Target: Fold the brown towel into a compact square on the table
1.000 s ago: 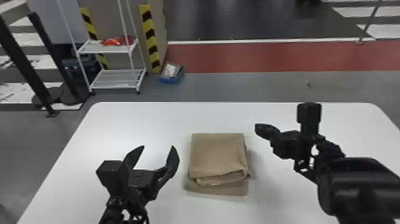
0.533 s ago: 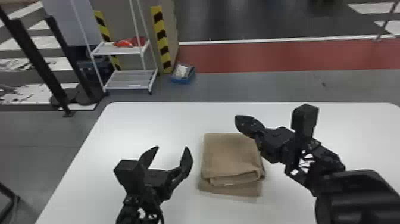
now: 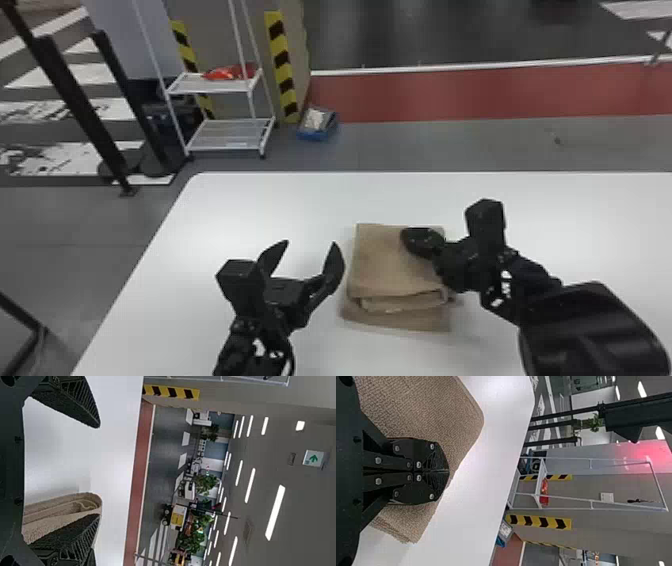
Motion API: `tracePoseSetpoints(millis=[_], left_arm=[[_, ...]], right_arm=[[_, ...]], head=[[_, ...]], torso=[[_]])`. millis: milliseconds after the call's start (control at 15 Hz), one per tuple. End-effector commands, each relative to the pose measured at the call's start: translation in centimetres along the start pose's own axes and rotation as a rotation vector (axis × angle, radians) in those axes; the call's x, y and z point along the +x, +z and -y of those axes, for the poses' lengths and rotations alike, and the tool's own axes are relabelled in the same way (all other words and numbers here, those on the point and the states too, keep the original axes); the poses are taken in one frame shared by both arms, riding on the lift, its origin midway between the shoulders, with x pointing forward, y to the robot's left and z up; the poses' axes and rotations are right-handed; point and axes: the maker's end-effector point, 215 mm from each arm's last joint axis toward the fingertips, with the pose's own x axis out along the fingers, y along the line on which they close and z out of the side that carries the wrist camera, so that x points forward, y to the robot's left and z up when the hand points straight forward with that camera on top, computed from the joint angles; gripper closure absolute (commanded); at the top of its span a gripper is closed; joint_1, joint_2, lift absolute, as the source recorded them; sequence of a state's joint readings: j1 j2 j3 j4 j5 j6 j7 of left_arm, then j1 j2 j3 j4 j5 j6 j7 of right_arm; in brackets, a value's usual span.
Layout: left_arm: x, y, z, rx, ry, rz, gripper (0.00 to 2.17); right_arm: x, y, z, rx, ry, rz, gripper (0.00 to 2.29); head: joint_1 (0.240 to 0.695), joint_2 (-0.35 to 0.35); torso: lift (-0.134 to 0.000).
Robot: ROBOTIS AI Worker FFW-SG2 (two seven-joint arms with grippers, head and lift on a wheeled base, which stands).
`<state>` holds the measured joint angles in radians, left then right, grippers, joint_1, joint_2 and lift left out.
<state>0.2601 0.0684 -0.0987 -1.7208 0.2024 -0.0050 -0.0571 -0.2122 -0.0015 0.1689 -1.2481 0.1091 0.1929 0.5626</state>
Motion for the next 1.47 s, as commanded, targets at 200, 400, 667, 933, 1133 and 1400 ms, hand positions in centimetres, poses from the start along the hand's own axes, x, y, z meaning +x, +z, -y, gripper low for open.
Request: tracePoseSetpoints(millis=[200,400,667,933,1133,1400], left_arm=[[0.1,0.0,0.0,0.002,-0.004,-0.002,0.08],[0.0,0.2,-0.2,0.005,-0.005,0.003,0.08],[0.0,0.6,0.6,0.013,-0.021,0.019,0.08],[-1.0,1.5,-0.8,0.018,0.013,0.046,0.08],[-4.3,3.0,-7.3,0.039,0.133,0.079,0.07],[-5.4,3.5,-8.6,0.065,0.154,0.081,0.07]], right_arm=[[-3.4,5.3,-2.0,-0.017,-0.014,0.152,2.00],[-8.9,8.9,-4.3,-0.057,-0.085,0.288,0.37],[-14.4,5.1,0.0,-0.026,-0.303,0.295,0.06],[-23.3,5.5,2.4,-0.029,-0.521,0.404,0.07],[-25.2,5.2,2.4,-0.006,-0.540,0.419,0.07],[-28.2,3.6,5.1,0.050,-0.622,0.413,0.08]], head=[[0.695,0.136],[0.695,0.142],[0.695,0.117],[0.695,0.018],[0.695,-0.001],[0.695,0.054]], torso=[[-0.114],[-0.114],[-0.114],[-0.114],[-0.114],[-0.114]])
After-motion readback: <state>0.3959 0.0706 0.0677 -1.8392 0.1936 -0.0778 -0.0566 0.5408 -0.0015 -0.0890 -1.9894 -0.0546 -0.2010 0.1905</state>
